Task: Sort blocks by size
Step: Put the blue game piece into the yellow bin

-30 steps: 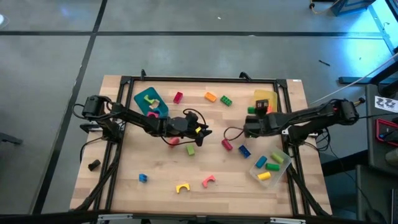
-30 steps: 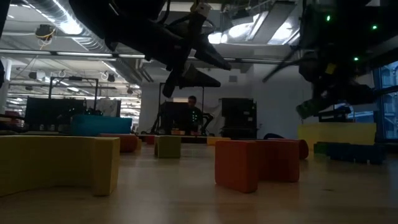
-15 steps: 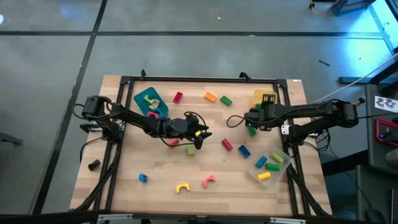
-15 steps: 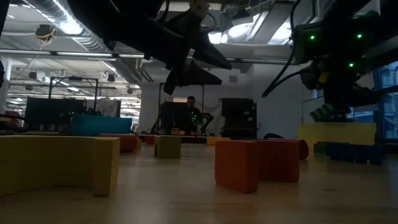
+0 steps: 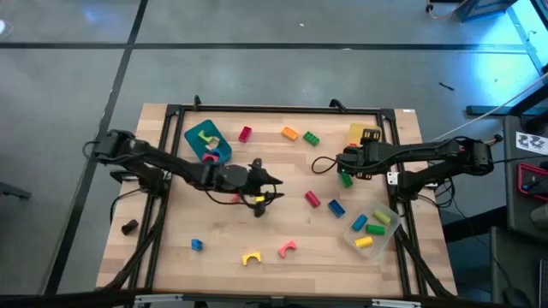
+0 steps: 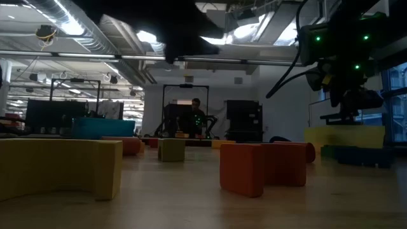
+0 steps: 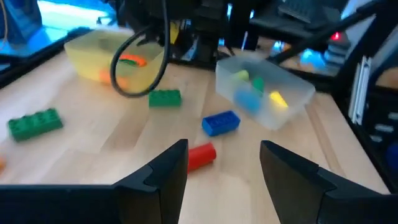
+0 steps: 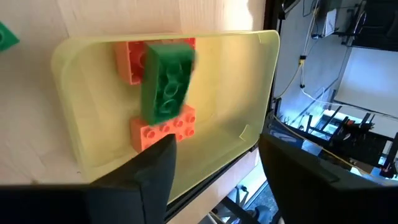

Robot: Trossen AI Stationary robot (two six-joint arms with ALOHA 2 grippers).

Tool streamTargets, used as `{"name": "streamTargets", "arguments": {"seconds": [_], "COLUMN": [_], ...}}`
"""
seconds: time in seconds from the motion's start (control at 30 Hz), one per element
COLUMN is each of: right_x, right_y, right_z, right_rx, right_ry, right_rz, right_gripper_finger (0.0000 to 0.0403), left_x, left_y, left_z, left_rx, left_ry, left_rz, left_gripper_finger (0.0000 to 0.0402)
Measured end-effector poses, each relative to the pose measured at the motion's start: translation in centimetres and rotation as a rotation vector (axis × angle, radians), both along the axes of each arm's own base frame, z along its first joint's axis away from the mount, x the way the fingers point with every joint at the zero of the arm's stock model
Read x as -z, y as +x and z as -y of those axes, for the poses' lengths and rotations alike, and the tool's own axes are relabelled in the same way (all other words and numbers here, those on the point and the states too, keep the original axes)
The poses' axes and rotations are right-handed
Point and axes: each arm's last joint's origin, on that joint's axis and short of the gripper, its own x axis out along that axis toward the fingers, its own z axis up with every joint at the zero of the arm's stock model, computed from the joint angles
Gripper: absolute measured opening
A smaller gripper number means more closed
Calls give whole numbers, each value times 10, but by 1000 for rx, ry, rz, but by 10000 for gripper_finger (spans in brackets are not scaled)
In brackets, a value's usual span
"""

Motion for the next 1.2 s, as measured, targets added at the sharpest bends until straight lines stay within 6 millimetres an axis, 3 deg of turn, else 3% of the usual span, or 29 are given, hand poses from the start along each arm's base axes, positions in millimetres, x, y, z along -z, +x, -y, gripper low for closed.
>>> {"name": "streamTargets", "arguments": {"seconds": [0.17,0.27,0.57,0.73,0.9,1.2], "right_x": [0,1,3,3,3,3], "right_y": [0,0,3,6,8,9], "right_z": [0,-1,-3,-2,-2,-2], "right_rx": [1,4,9,7,5,4], "right_ry": [13,50,126,122,119,117], "right_rz": [1,8,52,80,100,116], "right_gripper_finger": [249,249,249,248,248,248], "left_x": [-7,-13,-32,-29,-26,-15], "left_y": [-33,-56,-107,-123,-137,-162], "left_z": [13,22,46,63,78,91], "left_rx": [21,9,-190,-348,-494,-777], "left_ry": [-48,-177,-1039,-1325,-1440,-1416], "left_rz": [-208,-314,-597,-835,-991,-1138], "left_gripper_finger": [184,184,184,184,184,184]}}
